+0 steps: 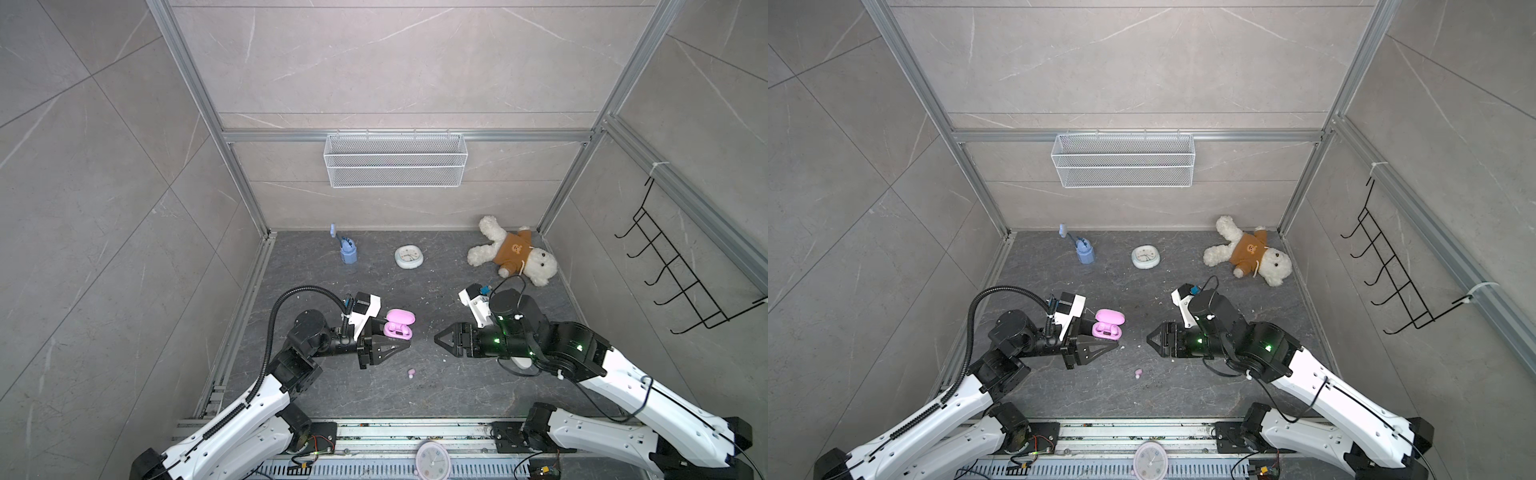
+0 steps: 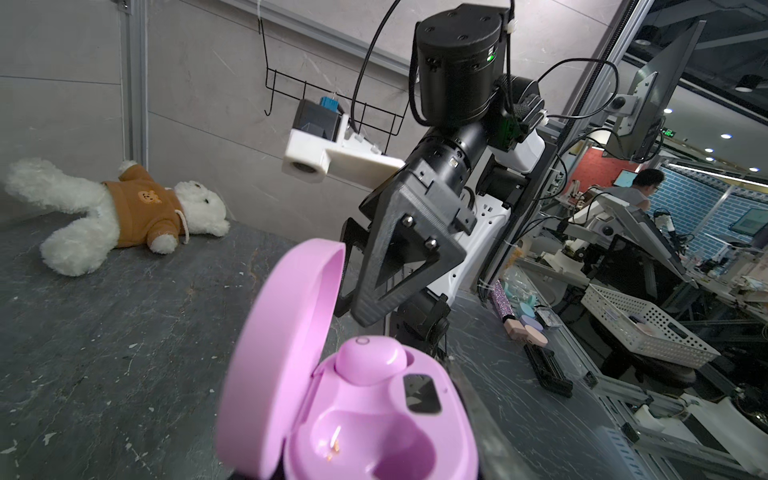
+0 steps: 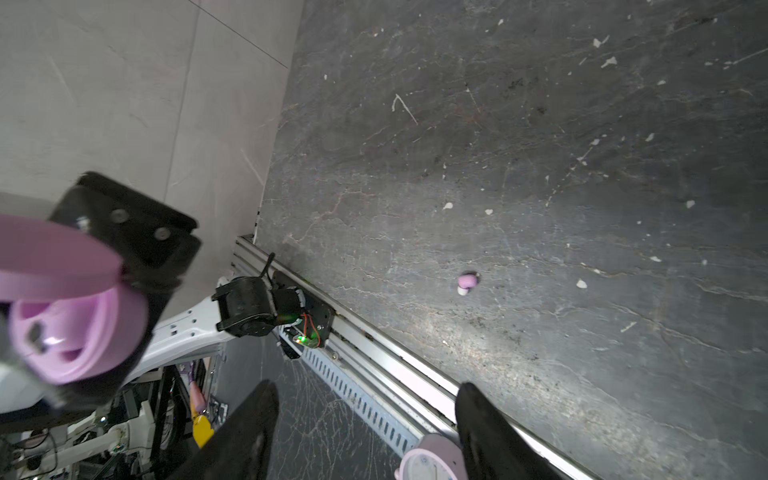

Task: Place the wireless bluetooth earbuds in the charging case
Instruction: 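Draw the right gripper back and move it over the other earbud, then lower and close the right gripper on the second pink earbud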

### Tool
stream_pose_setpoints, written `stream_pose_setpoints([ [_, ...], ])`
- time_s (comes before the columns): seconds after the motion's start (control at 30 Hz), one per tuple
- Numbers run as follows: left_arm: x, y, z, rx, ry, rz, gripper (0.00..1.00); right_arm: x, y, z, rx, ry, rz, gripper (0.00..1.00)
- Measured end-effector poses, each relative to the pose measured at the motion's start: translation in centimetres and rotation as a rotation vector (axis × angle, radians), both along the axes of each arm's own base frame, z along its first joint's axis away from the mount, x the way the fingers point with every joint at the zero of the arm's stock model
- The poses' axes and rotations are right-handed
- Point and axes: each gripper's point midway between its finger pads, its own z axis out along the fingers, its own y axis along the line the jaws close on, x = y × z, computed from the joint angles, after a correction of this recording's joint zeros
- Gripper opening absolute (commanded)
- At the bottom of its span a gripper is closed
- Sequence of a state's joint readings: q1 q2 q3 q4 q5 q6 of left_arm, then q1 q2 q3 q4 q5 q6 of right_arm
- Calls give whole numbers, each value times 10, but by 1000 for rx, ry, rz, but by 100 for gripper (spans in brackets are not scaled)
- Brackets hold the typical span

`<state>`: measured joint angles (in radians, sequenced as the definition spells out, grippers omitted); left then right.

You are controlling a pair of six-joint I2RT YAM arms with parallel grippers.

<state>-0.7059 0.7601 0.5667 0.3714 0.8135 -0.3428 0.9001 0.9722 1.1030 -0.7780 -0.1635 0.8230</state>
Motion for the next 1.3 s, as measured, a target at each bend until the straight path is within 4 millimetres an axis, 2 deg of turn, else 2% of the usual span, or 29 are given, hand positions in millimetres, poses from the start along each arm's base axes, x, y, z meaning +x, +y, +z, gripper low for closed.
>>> stream_pose_setpoints([
  [0.17, -10, 13, 3, 3, -13, 28, 9, 13, 8, -63, -105, 93, -53, 65],
  [0.3, -17, 21, 3, 6, -19, 47, 9, 18, 24, -113, -180, 185, -85, 65],
  [0.43, -22, 28, 0, 14, -16, 60, 9, 20, 46, -151, -215, 278, -126, 65],
  [0.53, -23, 31, 0, 15, -16, 72, 9, 17, 54, -176, -245, 357, -182, 65],
  [0.7, -23, 33, -5, 26, -5, 85, 9, 17, 54, -192, -240, 451, -323, 65],
  [0.83, -23, 34, -11, 33, 3, 89, 9, 17, 53, -201, -239, 508, -422, 58],
  [0.93, -23, 35, -11, 31, 2, 93, 9, 15, 52, -214, -260, 547, -473, 57],
  [1.13, -24, 36, -11, 28, -1, 96, 9, 14, 52, -231, -296, 593, -517, 57],
  [1.3, -23, 36, -11, 26, -3, 105, 9, 15, 59, -235, -300, 614, -515, 55],
])
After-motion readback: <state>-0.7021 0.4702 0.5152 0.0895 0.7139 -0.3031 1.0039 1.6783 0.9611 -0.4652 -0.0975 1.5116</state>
